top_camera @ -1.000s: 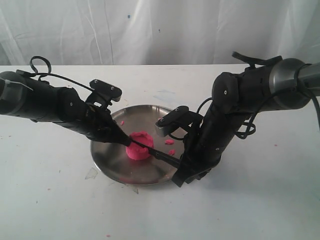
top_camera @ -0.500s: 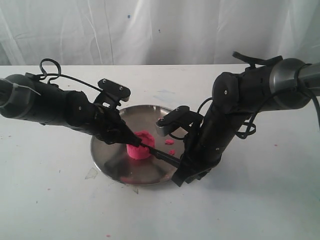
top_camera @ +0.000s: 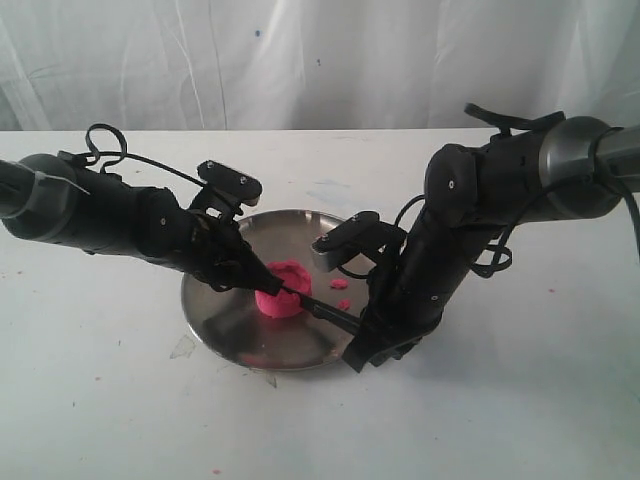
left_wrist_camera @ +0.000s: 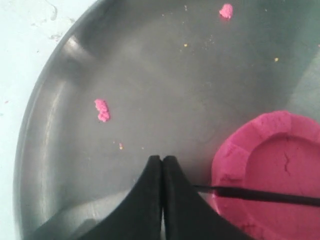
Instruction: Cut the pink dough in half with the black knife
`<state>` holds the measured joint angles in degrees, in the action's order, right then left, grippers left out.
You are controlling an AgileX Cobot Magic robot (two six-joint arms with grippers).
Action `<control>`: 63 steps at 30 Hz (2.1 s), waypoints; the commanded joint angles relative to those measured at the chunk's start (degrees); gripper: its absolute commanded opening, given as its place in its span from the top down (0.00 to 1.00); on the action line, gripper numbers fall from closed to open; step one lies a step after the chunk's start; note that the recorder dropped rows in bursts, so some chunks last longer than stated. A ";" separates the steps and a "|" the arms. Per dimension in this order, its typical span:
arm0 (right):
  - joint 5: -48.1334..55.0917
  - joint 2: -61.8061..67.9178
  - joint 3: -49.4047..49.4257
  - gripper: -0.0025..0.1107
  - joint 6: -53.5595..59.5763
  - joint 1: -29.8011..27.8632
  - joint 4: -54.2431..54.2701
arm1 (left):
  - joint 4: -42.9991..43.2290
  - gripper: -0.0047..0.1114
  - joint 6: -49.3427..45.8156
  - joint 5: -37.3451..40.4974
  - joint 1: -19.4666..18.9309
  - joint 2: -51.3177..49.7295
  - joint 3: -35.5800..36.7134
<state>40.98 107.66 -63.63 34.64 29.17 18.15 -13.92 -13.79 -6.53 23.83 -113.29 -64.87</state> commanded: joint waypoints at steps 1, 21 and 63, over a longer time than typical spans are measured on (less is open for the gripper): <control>-0.23 -0.15 -0.27 0.98 0.17 -0.11 0.11 | 0.09 0.96 -0.12 2.60 0.32 -2.12 0.10; 0.23 1.96 -0.36 0.98 0.06 -0.11 0.27 | 0.66 0.96 -0.12 3.79 0.32 -2.12 0.10; 0.88 1.95 -0.36 0.98 -0.18 -0.11 0.39 | 1.20 0.96 -4.26 -0.39 0.32 0.27 0.10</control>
<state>41.30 109.95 -63.75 34.30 29.17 18.12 -12.51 -17.95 -6.63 23.93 -112.03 -65.22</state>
